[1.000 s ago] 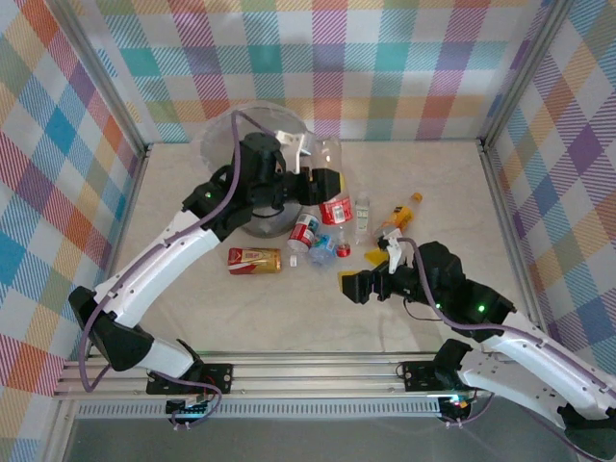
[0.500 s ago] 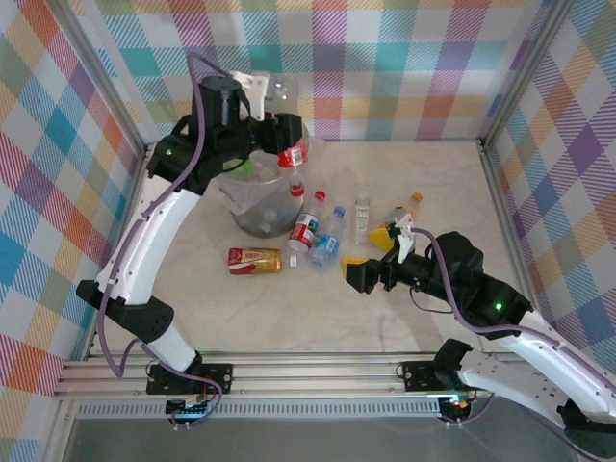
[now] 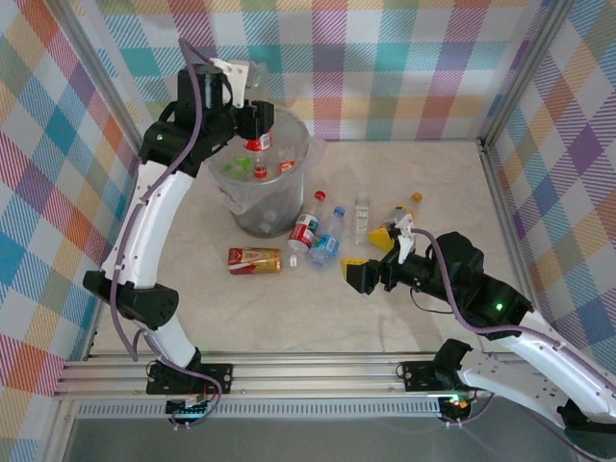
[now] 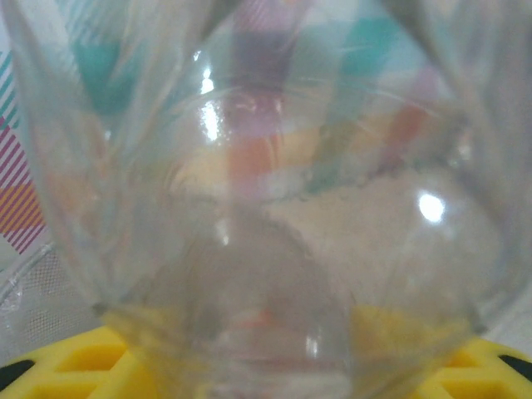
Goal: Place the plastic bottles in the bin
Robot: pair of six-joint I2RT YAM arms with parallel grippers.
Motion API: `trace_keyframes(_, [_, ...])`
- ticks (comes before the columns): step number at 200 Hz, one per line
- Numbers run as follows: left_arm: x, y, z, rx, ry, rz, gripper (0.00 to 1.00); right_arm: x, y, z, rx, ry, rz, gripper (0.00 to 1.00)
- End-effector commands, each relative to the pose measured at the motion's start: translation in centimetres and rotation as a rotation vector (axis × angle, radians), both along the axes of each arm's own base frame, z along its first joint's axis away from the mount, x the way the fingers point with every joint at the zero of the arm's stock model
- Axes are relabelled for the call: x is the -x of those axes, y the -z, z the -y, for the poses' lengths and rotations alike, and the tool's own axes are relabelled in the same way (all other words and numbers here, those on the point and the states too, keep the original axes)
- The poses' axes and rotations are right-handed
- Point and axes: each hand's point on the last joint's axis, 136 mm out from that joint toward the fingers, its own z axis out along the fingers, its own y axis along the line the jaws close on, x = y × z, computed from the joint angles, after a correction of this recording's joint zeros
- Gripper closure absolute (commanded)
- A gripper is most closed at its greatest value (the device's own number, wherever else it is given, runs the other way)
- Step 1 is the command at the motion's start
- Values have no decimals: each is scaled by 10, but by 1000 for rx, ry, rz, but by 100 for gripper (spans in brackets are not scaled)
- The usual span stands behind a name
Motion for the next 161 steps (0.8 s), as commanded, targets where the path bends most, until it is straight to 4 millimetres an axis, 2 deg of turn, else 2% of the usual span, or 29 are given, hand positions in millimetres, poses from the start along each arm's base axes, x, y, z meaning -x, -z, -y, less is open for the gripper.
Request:
trace_keyframes(1, [-12,8,-2,-48,10,4,46,2,-3,0,-8,-12,8,0])
trace_keyframes(40, [-14,53,6,-92,65,-111,46,3,1,1,-1,-13,-10,0])
trace_keyframes(102, [3,127,12,-147,161,-224,45,2,10,0,7,-10,-26,0])
trace_keyframes(161, [8,157,5,-242,184,-242,44,2,14,-1,7,-11,-35,0])
